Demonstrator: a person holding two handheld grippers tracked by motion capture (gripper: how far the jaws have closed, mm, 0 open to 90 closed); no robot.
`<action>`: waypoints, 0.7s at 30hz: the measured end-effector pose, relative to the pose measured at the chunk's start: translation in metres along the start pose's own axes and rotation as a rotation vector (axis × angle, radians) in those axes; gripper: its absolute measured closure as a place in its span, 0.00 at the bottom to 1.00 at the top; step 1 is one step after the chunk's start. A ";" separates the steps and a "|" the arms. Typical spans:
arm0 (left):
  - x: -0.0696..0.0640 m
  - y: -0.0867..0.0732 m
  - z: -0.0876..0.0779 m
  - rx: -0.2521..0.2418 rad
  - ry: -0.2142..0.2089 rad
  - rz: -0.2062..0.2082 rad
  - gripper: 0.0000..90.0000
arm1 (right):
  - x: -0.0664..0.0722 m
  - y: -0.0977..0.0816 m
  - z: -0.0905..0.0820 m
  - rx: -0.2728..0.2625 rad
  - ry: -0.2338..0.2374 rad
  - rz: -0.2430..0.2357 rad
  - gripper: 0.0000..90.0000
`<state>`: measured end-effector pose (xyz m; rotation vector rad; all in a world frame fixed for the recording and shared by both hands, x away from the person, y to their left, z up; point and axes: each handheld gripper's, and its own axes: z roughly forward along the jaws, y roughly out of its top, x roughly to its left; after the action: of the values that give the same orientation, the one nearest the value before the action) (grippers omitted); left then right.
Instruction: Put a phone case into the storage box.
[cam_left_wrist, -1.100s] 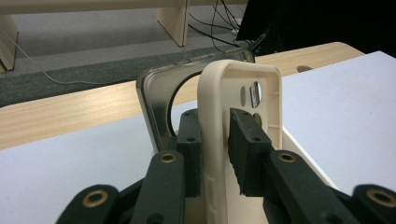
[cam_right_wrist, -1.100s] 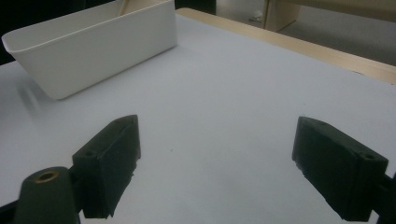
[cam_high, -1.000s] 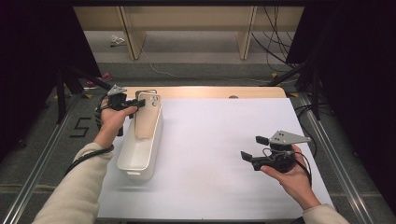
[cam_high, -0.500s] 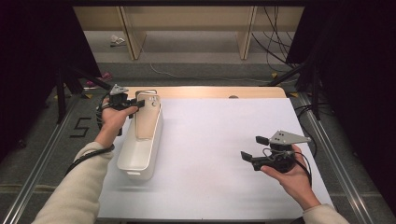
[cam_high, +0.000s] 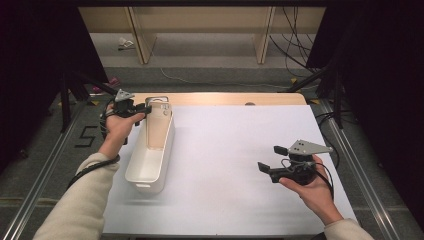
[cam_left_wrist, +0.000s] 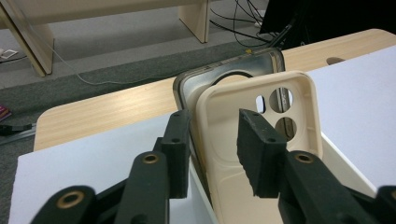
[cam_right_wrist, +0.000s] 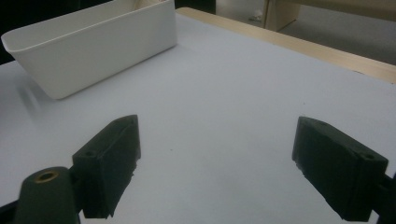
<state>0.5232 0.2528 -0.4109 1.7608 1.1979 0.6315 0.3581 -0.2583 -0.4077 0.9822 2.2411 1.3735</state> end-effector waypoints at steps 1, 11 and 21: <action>0.000 0.000 -0.001 -0.002 0.002 0.000 0.70 | 0.000 0.000 0.000 0.000 -0.001 0.001 0.18; -0.004 0.001 -0.021 -0.032 -0.017 -0.023 0.53 | 0.000 0.000 0.001 0.001 -0.008 0.007 0.18; -0.017 0.005 -0.043 -0.080 -0.048 -0.042 0.31 | -0.001 0.000 0.001 -0.003 -0.020 0.011 0.18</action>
<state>0.4845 0.2530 -0.3848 1.6706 1.1582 0.6005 0.3594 -0.2585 -0.4087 1.0039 2.2220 1.3656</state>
